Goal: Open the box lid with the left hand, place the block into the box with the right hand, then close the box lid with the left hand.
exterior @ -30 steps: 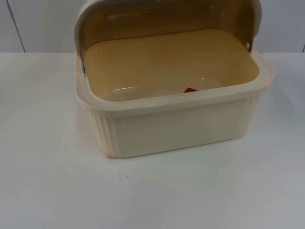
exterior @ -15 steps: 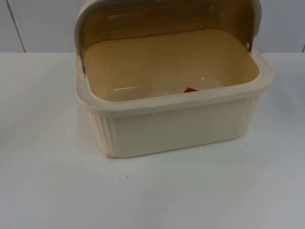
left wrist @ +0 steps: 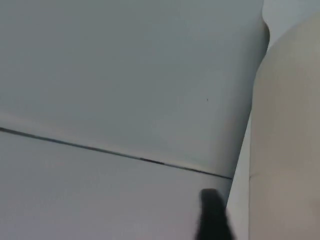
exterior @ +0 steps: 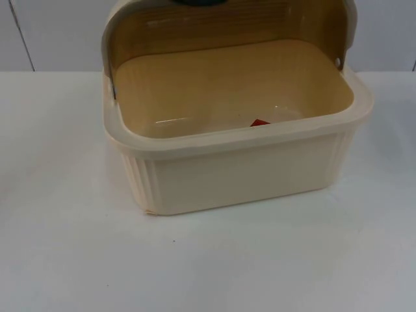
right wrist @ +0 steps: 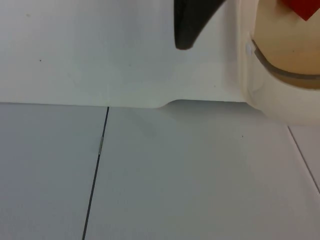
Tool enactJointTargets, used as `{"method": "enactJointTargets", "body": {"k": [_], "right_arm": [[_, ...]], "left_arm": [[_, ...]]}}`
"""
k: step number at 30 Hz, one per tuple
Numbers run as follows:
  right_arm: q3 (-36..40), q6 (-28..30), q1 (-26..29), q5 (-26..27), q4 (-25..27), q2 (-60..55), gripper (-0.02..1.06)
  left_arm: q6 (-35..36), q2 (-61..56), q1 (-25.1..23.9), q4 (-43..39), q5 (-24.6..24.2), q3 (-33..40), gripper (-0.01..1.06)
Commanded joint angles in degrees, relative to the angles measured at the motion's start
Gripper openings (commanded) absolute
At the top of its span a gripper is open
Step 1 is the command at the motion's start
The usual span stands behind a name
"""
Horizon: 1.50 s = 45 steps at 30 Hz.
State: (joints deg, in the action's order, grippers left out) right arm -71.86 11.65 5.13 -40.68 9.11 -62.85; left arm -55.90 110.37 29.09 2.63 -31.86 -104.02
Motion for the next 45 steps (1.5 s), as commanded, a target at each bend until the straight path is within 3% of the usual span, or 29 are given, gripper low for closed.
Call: {"method": "enactJointTargets", "body": {"k": [1,4,11,20,23,29,42,45], "right_arm": [[-0.39,0.81,-0.56,0.49,-0.19,0.46,1.05],[-0.39,1.05,-1.91,0.21,-0.19,0.46,1.05],[-0.39,1.28,-1.92,0.21,-0.06,0.46,1.05],[-0.39,1.28,-1.92,0.35,-0.06,0.46,1.05],[-0.39,1.28,-1.92,0.56,0.05,0.46,1.05],[-0.39,1.28,-1.92,0.33,0.05,0.46,1.05],[-0.39,1.28,-1.92,-0.2,0.25,0.46,1.05],[-0.39,1.28,-1.92,-0.2,0.25,0.46,1.05]], "left_arm": [[0.67,-0.1,0.08,1.24,1.79,-0.32,0.41],[1.72,0.04,0.08,1.89,3.15,-0.32,0.0],[2.8,1.23,0.08,3.88,4.08,-0.32,0.0],[2.1,3.42,-0.06,4.76,-3.13,-0.32,0.0],[-0.62,3.42,-0.56,8.74,-6.15,-0.32,0.0],[-1.01,3.42,-0.58,10.81,-8.8,-0.32,0.0],[2.05,2.81,0.13,11.41,-9.48,0.14,0.0],[2.05,1.65,1.06,10.68,-6.68,2.87,0.0]]}}
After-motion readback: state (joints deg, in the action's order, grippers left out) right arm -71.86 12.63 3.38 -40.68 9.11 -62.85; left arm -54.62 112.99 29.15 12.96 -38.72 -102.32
